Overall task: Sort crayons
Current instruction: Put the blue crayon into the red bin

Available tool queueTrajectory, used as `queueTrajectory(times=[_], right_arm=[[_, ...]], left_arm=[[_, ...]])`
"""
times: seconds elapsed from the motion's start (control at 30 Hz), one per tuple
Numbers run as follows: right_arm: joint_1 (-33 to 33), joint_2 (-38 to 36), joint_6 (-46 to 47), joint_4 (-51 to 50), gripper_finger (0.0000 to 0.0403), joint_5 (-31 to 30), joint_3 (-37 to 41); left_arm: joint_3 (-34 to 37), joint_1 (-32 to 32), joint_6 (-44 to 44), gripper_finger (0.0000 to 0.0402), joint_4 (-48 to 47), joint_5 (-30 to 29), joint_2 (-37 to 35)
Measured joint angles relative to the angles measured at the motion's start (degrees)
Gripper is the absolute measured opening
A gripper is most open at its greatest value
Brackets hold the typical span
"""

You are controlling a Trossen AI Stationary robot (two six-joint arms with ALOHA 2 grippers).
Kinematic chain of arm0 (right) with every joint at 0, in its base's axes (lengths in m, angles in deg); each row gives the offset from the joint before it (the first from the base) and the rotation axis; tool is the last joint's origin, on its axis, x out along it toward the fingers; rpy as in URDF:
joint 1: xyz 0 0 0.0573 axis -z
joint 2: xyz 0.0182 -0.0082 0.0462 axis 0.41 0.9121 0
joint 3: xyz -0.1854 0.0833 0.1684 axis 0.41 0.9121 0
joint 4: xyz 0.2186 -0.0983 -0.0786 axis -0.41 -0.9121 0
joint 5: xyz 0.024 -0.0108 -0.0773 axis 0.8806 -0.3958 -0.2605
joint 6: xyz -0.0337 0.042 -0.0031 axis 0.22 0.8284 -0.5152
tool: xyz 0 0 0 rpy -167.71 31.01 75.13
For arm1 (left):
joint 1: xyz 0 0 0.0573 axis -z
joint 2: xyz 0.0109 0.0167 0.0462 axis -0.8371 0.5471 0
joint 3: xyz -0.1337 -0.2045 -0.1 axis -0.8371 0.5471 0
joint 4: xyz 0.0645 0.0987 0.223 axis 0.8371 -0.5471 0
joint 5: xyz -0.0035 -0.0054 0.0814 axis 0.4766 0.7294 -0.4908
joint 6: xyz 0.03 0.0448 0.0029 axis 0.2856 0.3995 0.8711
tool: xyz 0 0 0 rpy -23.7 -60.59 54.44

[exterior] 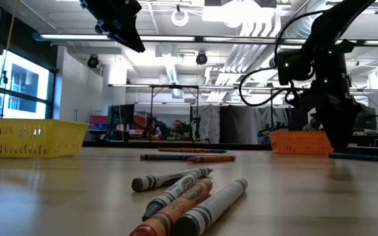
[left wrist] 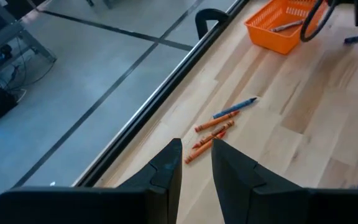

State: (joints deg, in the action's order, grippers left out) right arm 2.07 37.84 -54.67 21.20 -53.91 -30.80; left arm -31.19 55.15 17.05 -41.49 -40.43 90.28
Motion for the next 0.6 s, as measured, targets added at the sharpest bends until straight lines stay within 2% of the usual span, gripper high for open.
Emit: queueTrajectory(times=[0.1, 0.37, 0.6], right_arm=[[0.51, 0.03, 0.63, 2.68, 0.0165, 4.04, 2.15], [0.53, -0.14, 4.68, 7.04, 0.0165, 4.45, 7.0], [0.53, -0.07, 4.58, 7.58, 0.0159, 4.65, 7.2]], left_arm=[[0.0, -0.67, 0.6, 0.0074, 0.0, -0.01, 0.0], [0.02, -2.71, 2.67, 0.0074, 0.94, -0.34, 0.0], [0.02, -4.51, 3.54, 0.0074, 2.31, -0.4, 0.02]])
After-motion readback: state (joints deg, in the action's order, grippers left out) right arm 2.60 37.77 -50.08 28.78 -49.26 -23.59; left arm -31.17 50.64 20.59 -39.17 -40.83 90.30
